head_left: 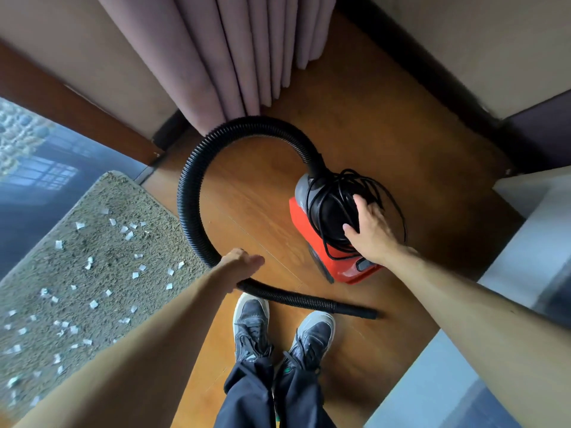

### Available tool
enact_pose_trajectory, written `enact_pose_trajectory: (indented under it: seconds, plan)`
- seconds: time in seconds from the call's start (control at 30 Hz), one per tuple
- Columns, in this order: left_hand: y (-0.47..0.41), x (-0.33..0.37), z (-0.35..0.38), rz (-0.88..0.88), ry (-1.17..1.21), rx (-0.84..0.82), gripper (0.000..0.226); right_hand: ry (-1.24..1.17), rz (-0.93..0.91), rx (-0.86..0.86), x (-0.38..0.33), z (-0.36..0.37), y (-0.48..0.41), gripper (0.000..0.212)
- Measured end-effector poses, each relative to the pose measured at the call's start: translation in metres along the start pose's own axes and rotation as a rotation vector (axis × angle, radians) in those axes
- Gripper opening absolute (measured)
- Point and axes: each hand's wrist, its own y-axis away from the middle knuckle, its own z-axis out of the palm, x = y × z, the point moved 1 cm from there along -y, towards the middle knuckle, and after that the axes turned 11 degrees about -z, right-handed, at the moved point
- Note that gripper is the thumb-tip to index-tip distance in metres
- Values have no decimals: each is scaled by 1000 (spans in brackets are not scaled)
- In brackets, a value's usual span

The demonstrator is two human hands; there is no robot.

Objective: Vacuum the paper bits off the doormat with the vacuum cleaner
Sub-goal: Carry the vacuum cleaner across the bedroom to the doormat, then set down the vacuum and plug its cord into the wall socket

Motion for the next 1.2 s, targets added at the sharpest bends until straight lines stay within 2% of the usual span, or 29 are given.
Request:
enact_pose_trajectory:
  seconds: [0.07,0.13,0.37,0.43,0.63,0.87,1.2]
  plan:
    - [28,6,-10,188,-265,231,37,-30,64,-74,-12,-18,18,69]
    - [56,12,-16,314,-409,356,46,-31,87,-122,-23,-35,36,71]
    - [166,30,-42,545,-711,575,82,-90,86,-128,-56,-93,99,71]
    - [194,33,-51,592,-782,636,85,-94,88,-107,-64,-110,115,71]
    - [266,40,-61,678,-888,736,91,-40,82,-45,-79,-145,160,75]
    - [314,38,-50,808,-1053,885,86,-8,86,54,-83,-171,208,75]
    - [328,47,-24,809,-1100,903,85,-29,78,149,-54,-171,243,74]
